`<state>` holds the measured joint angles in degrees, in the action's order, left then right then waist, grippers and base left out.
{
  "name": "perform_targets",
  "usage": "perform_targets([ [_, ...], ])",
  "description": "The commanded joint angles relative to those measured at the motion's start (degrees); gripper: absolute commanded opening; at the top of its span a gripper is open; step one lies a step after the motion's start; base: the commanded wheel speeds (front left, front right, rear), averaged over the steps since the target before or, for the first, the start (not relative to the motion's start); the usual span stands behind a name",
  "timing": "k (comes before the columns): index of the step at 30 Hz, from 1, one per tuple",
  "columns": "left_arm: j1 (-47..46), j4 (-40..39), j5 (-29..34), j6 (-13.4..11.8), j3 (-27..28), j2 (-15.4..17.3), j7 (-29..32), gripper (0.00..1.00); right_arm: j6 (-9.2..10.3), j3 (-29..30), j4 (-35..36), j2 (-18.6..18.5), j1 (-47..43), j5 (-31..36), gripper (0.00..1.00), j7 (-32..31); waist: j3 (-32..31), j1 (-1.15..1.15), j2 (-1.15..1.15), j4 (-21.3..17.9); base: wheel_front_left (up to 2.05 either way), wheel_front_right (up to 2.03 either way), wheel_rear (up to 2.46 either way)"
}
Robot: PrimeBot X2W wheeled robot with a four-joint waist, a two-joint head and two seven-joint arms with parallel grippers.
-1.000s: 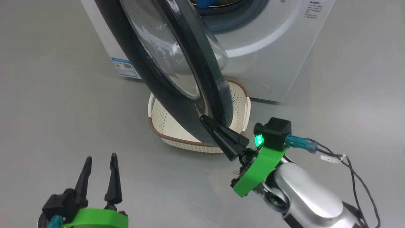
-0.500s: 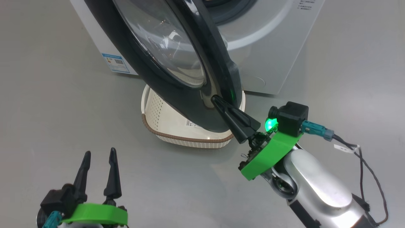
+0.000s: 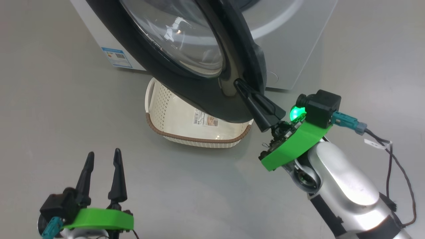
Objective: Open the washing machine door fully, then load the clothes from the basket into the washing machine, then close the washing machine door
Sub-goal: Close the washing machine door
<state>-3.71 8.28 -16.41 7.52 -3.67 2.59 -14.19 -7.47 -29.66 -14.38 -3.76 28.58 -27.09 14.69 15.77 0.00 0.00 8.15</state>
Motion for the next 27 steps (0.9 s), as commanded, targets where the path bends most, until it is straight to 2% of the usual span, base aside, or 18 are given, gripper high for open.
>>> perform_targets([
  [1, -1.79, -2.0, -0.45, -0.03, 2.05, 0.29, -0.81, 1.0, -0.02, 0.66, 1.84, 0.88, 2.45, 0.39, 0.0, 0.31, 0.49, 0.0, 0.0, 0.03, 0.0, 0.0, 0.0],
  [15, -3.27, -2.94, -0.68, -0.03, 1.49, 0.29, -0.81, 1.0, -0.02, 4.88, 0.77, 0.88, 7.21, 3.4, 0.0, 0.31, 4.49, 0.0, 0.0, 0.54, 0.0, 0.0, 0.0],
  [27, -4.1, -4.64, -0.09, -0.03, 0.76, 0.29, -0.81, 1.0, -0.02, 8.41, -0.26, 0.72, 14.0, 5.69, 0.0, 0.31, 8.76, 0.0, 0.0, -0.77, 0.0, 0.0, 0.0],
])
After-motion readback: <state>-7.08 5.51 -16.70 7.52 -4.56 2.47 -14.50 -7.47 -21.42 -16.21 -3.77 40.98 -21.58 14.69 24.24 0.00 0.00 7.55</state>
